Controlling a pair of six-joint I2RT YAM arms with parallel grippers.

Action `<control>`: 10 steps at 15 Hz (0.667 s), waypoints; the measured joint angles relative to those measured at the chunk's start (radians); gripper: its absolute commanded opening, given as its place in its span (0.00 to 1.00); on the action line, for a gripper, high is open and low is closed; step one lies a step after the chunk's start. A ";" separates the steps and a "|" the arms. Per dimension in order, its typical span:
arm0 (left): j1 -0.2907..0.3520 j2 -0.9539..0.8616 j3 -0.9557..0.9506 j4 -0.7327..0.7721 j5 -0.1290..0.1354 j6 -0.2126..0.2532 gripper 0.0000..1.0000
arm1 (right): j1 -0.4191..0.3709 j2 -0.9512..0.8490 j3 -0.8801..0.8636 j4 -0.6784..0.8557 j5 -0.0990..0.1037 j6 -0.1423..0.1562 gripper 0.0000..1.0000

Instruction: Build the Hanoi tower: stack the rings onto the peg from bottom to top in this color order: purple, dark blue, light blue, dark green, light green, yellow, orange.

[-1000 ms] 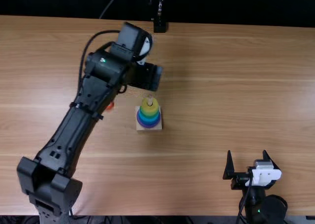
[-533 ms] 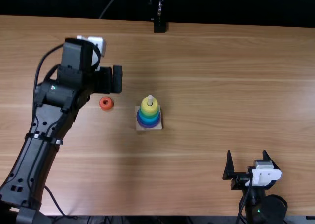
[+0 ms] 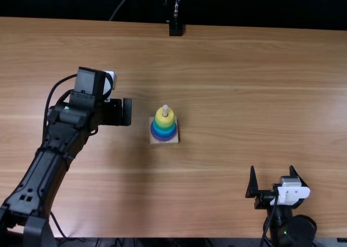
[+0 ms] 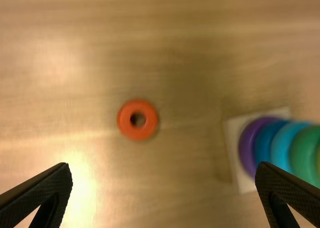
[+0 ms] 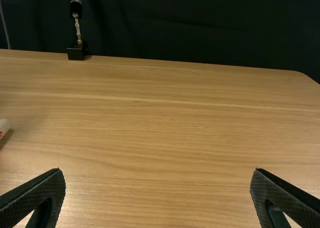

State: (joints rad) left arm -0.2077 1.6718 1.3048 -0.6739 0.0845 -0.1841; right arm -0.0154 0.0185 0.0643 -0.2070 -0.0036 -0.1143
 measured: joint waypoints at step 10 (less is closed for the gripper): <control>0.000 0.279 0.186 -0.107 -0.084 0.212 1.00 | 0.000 0.000 0.000 0.000 0.000 0.000 1.00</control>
State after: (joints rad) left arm -0.2077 1.9507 1.4906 -0.7811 0.0002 0.0284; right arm -0.0154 0.0185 0.0639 -0.2066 -0.0036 -0.1143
